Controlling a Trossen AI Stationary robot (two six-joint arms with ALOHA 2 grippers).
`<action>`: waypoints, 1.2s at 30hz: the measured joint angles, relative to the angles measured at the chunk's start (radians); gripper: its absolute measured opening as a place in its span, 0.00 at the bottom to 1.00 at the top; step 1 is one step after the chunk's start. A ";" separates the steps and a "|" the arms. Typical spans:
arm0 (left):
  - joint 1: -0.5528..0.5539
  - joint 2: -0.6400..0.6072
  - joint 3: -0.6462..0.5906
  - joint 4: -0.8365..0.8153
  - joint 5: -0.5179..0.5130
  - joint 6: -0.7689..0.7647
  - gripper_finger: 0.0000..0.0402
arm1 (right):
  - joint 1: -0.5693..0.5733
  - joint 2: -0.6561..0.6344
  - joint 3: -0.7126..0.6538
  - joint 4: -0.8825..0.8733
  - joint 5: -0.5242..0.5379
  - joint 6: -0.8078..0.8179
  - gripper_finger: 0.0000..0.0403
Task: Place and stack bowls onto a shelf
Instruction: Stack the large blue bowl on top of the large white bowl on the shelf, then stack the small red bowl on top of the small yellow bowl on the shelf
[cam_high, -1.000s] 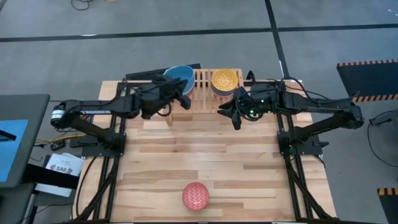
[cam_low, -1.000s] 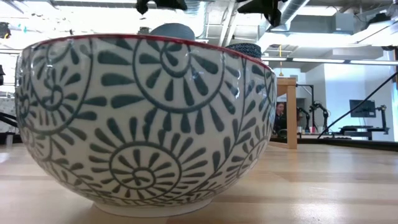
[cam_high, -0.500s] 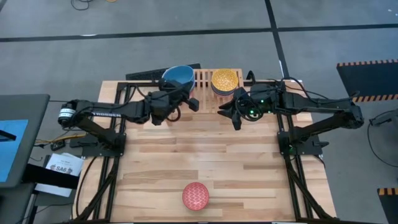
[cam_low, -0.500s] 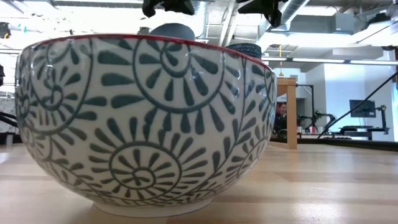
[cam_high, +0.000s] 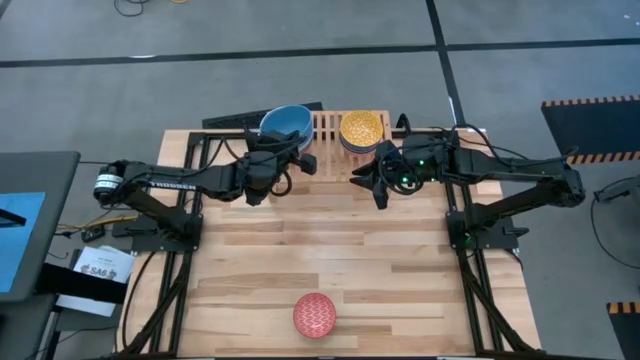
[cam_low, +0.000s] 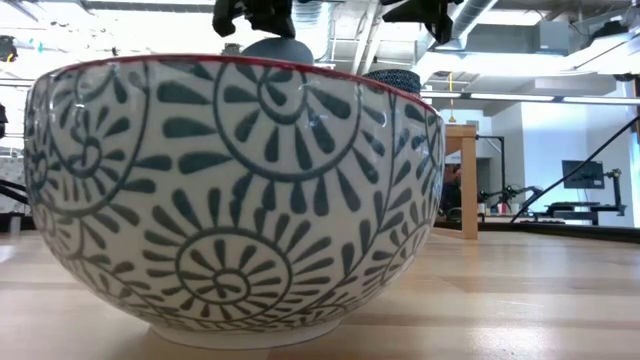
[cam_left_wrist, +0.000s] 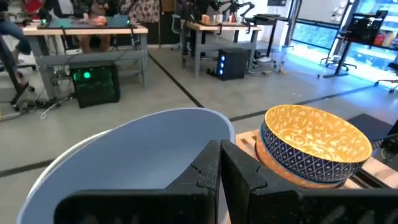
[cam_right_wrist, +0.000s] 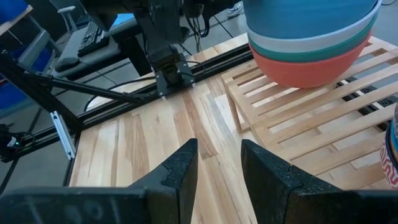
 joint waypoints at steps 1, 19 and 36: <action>0.000 0.000 0.000 -0.012 0.000 -0.014 0.00 | 0.000 0.000 0.000 0.000 0.000 0.000 0.37; -0.014 -0.039 0.062 -0.123 0.023 0.025 0.00 | -0.006 0.000 0.000 0.133 0.009 0.023 0.37; 0.262 -0.442 -0.075 -0.177 1.159 0.169 0.00 | -0.066 0.002 0.000 0.237 0.023 0.000 0.37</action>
